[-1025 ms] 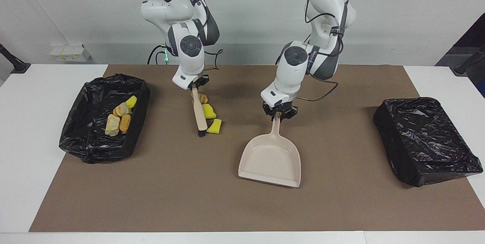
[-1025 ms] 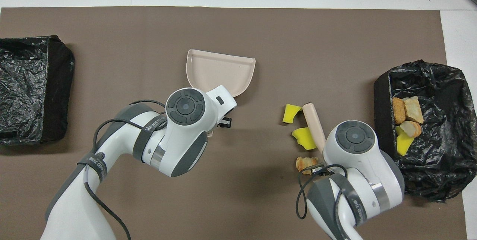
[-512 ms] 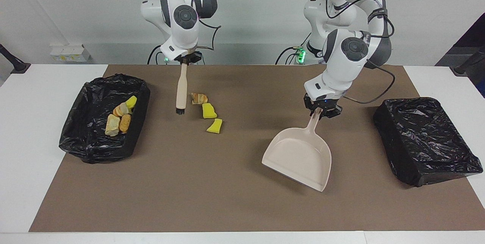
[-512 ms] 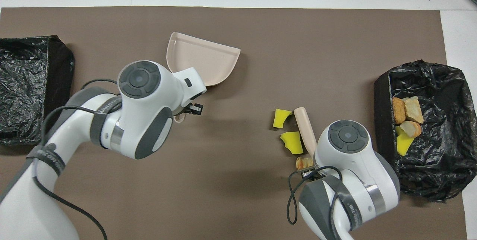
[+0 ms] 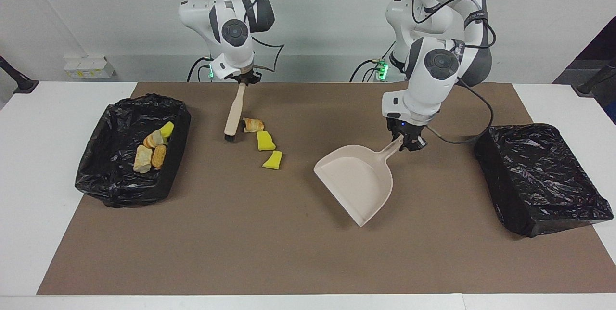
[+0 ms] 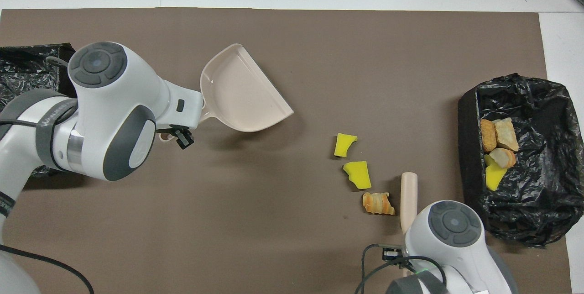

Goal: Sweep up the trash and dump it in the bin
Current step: 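Sweep the sponge pieces and bread chunk into the dustpan with the right gripper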

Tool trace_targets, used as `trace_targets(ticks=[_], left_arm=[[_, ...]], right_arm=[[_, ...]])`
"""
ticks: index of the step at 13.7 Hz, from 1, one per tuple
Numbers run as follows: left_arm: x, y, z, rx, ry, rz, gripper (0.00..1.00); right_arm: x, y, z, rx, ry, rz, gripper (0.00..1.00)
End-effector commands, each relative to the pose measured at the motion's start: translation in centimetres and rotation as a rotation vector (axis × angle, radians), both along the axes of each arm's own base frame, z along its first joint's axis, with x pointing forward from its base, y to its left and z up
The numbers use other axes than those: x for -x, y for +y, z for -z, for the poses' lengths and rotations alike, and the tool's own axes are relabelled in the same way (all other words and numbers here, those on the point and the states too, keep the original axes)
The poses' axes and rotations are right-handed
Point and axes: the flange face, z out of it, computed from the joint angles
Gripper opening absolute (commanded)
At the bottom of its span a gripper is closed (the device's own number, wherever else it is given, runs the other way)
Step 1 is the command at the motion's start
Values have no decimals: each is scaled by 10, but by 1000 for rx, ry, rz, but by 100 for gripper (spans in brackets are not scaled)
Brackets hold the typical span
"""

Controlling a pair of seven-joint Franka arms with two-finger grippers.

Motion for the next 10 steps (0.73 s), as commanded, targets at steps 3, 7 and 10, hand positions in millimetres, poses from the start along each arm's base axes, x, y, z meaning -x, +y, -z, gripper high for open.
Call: trace_targets(ticks=[3, 7, 10], left_arm=[[59, -42, 29, -132, 15, 253, 0], [91, -67, 44, -145, 32, 326, 0], [94, -68, 48, -139, 24, 332, 0]], right_arm=[[-44, 31, 20, -110, -17, 29, 0], [-70, 64, 7, -282, -22, -5, 0], [-68, 81, 3, -308, -23, -24, 0]])
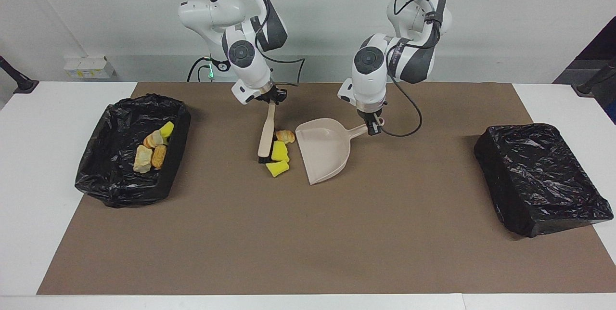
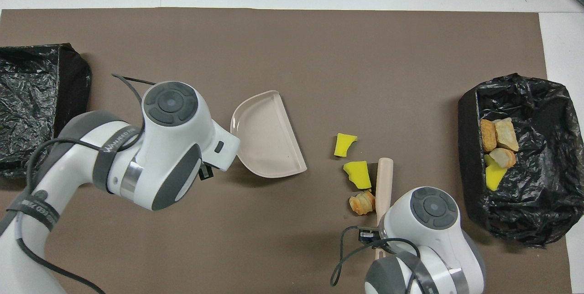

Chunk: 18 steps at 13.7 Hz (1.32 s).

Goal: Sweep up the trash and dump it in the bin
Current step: 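Sweep the sponge pieces and bread chunk into the dustpan with the right gripper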

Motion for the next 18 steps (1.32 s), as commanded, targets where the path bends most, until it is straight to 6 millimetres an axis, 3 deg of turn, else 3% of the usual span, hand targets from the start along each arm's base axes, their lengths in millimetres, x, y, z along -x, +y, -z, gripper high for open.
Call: trace_targets(ticks=[1, 3, 5, 8, 10, 15, 18], left_arm=[[13, 6, 5, 4, -22, 41, 0], [9, 11, 9, 32, -54, 40, 0], [6, 16, 11, 33, -54, 33, 0], [4, 19, 11, 34, -57, 27, 0], [1, 21, 10, 45, -66, 39, 0], [-5, 32, 12, 44, -64, 15, 0], [-6, 33, 12, 42, -63, 10, 0]], right_arm=[[0, 15, -1, -52, 0, -20, 0], [-4, 17, -2, -75, -26, -3, 0], [3, 37, -2, -135, -24, -7, 0], [7, 72, -20, -254, -1, 21, 0], [-5, 82, -35, -260, -13, 21, 0], [-8, 48, -80, -97, -69, -128, 0], [-26, 19, -83, 142, -172, -353, 0]])
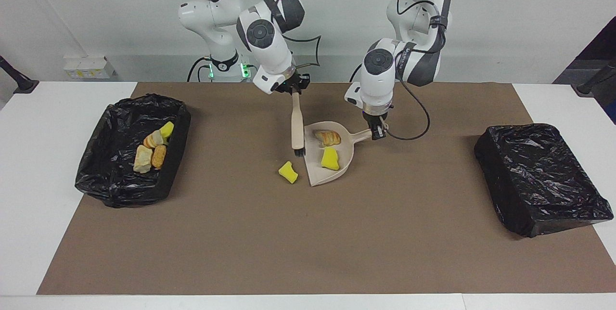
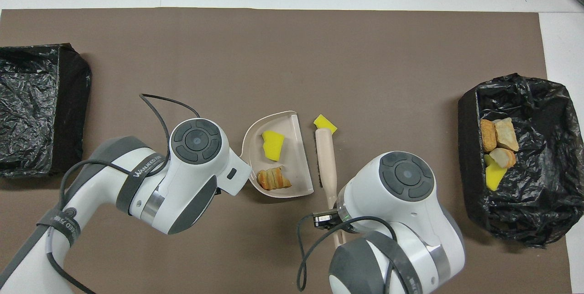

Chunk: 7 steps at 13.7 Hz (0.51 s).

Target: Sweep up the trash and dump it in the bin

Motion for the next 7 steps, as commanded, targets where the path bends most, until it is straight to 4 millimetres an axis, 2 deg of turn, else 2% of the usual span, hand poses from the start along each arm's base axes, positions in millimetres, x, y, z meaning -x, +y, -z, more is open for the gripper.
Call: trace_targets(ticks=[1, 3, 5, 6, 7], left_arm=[[4, 7, -2, 1, -17, 4, 0], [4, 8, -1, 0, -15, 2, 0], [5, 8, -1, -2, -18, -27, 0], [5, 8, -1, -3, -21, -47, 0], [4, 8, -1, -1, -23, -49, 0]], right_arm=[[-27, -36, 0, 144, -73, -205, 0], [-63, -53, 28, 242, -85, -373, 0], [-97, -55, 53, 286, -64, -434, 0], [-101, -49, 69, 278, -45, -440, 0], [-97, -39, 74, 273, -39, -449, 0]])
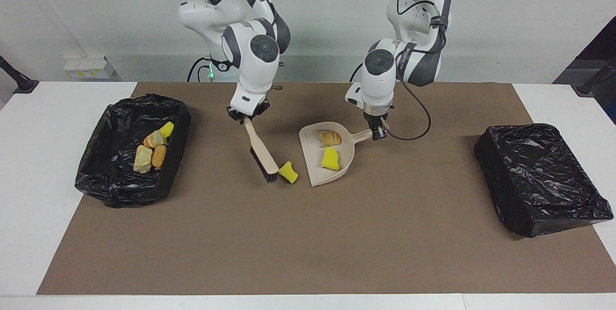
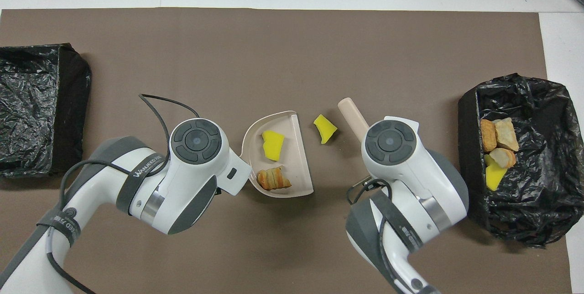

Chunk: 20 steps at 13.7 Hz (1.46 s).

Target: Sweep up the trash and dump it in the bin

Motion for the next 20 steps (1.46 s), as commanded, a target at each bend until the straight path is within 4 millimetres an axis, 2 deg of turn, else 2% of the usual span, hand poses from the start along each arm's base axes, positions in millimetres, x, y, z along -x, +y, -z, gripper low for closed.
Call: trace_targets(ticks=[1, 2, 4, 6, 8, 9, 11, 15, 18, 20], left_arm=[[3, 9, -1, 0, -22, -33, 0], [3, 9, -1, -1, -20, -33, 0], [3, 9, -1, 0, -22, -33, 0], [3, 9, -1, 0, -21, -31, 0], [0, 15, 1, 5, -21, -38, 0], [-1, 16, 1, 12, -23, -37, 0], [-6, 22, 1, 19, -22, -18, 0], [-14, 36, -2, 51, 1, -2, 0], [-27, 69, -19, 78, -12, -2, 0], [-39, 102, -37, 134, -23, 3, 0]], right_arm=[[-11, 23, 17, -21, 36, -31, 0], [-5, 28, 20, -79, 67, 12, 0], [9, 57, 18, -206, 111, 78, 0], [18, 77, 16, -259, 120, 129, 0], [35, 108, 9, -321, 143, 192, 0], [38, 113, 7, -322, 142, 223, 0], [41, 112, -6, -309, 119, 286, 0], [42, 88, -62, -276, 58, 394, 0], [43, 51, -99, -231, 38, 432, 0], [45, 36, -111, -203, 25, 444, 0]])
